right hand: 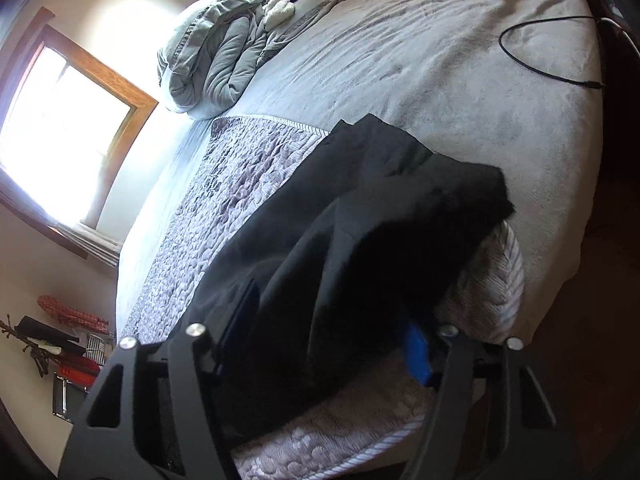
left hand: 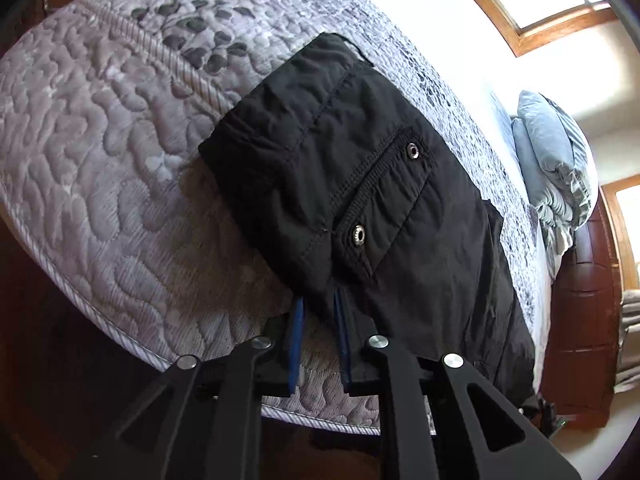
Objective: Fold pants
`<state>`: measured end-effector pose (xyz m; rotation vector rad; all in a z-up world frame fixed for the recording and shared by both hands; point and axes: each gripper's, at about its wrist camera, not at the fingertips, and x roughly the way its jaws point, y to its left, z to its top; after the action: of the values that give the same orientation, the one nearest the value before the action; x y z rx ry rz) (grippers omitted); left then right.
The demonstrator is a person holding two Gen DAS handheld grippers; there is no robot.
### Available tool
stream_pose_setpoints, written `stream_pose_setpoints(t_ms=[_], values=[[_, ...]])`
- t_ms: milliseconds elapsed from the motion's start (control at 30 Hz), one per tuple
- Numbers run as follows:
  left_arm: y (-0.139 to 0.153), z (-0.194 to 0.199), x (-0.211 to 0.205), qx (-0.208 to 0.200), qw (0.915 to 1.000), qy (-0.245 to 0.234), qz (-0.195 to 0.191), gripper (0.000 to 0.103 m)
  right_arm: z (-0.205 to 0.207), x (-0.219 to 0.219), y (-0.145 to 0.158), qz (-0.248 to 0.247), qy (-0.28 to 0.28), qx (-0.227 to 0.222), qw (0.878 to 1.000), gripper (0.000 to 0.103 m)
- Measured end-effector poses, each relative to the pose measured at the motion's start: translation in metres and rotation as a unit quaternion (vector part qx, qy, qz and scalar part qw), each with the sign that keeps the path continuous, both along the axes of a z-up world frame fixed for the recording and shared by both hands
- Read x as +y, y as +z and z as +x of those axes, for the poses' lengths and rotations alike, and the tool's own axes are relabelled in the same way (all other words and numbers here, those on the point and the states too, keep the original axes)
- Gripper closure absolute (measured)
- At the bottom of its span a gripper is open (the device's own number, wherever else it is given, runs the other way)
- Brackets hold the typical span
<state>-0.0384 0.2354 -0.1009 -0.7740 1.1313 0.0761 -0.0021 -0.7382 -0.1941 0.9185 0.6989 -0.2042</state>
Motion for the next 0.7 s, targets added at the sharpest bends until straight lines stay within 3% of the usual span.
stream_pose_setpoints(t_ms=[67, 133, 233, 300, 400, 467, 567, 633, 700], values=[[0.004, 0.003, -0.005, -0.001, 0.9998, -0.008, 0.018, 0.078, 0.018, -0.002, -0.002, -0.010, 0.003, 0.030, 1.000, 0.096], [0.007, 0.010, -0.016, -0.003, 0.9995, -0.017, 0.026, 0.071, 0.037, -0.002, 0.003, -0.025, 0.006, 0.053, 0.998, 0.100], [0.006, 0.022, -0.032, 0.003, 0.9986, -0.030, 0.043, 0.069, 0.060, 0.013, 0.032, -0.085, 0.036, 0.043, 0.995, 0.101], [0.003, 0.029, -0.041, 0.009, 0.9983, -0.033, 0.048, 0.066, 0.067, 0.024, 0.066, -0.112, 0.071, -0.016, 0.991, 0.101], [-0.003, 0.038, -0.054, 0.015, 0.9983, -0.035, 0.043, 0.065, 0.058, 0.029, 0.108, -0.101, 0.111, -0.134, 0.980, 0.101], [-0.005, 0.041, -0.061, 0.018, 0.9978, -0.038, 0.050, 0.064, 0.045, 0.028, 0.118, -0.105, 0.117, -0.172, 0.973, 0.101], [-0.005, 0.043, -0.066, 0.021, 0.9979, -0.042, 0.045, 0.064, 0.034, 0.010, 0.085, -0.096, 0.087, -0.110, 0.985, 0.100], [-0.006, 0.039, -0.063, 0.024, 0.9980, -0.043, 0.039, 0.063, 0.030, -0.009, 0.032, -0.061, 0.062, -0.016, 0.996, 0.096], [-0.005, 0.028, -0.052, 0.028, 0.9978, -0.040, 0.044, 0.062, 0.024, -0.019, -0.015, -0.054, 0.042, 0.063, 0.996, 0.079]])
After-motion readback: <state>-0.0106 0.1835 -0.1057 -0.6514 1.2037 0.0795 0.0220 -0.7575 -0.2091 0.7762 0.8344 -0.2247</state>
